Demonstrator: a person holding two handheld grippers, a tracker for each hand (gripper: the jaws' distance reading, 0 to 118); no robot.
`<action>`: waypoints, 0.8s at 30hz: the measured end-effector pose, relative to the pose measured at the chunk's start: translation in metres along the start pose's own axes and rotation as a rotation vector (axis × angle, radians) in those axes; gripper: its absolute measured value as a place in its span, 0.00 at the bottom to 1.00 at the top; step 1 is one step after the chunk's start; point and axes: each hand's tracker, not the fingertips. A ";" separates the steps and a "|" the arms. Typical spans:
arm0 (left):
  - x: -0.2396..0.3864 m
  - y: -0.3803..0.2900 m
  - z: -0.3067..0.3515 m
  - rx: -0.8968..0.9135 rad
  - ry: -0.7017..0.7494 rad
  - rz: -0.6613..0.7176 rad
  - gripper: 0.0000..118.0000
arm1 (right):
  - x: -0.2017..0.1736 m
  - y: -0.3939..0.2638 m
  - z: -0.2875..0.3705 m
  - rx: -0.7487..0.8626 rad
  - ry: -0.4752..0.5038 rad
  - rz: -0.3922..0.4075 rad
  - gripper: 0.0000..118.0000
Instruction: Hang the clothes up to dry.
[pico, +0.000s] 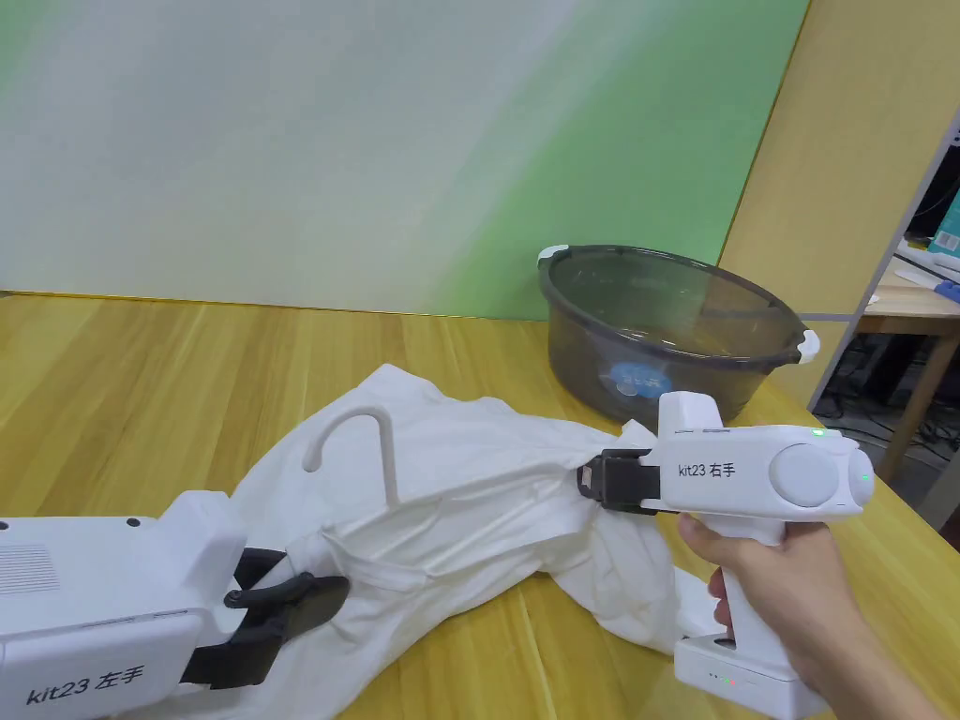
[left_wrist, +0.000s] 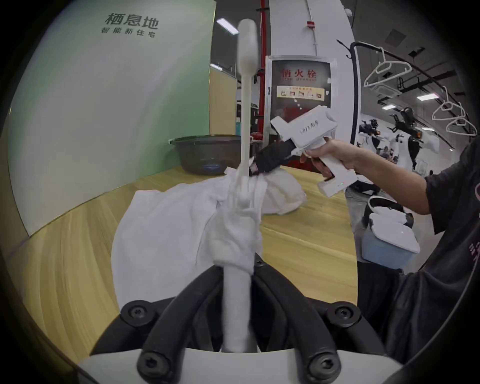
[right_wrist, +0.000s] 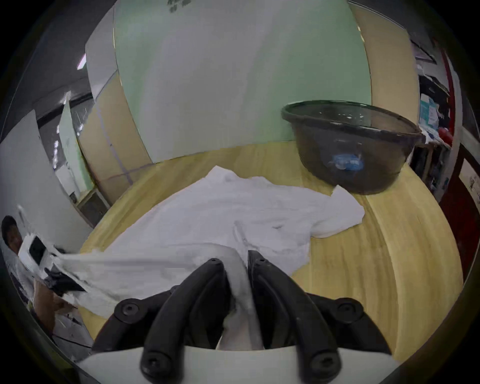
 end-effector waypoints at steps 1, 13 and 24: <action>0.001 -0.001 -0.002 -0.017 -0.002 -0.004 0.02 | -0.002 0.000 -0.001 0.015 -0.001 0.023 0.11; -0.018 -0.006 -0.019 0.008 0.092 0.084 0.02 | -0.110 0.039 0.092 0.329 0.123 0.247 0.11; -0.011 0.006 -0.024 0.089 0.109 0.099 0.02 | -0.136 0.078 0.108 0.395 0.098 0.325 0.11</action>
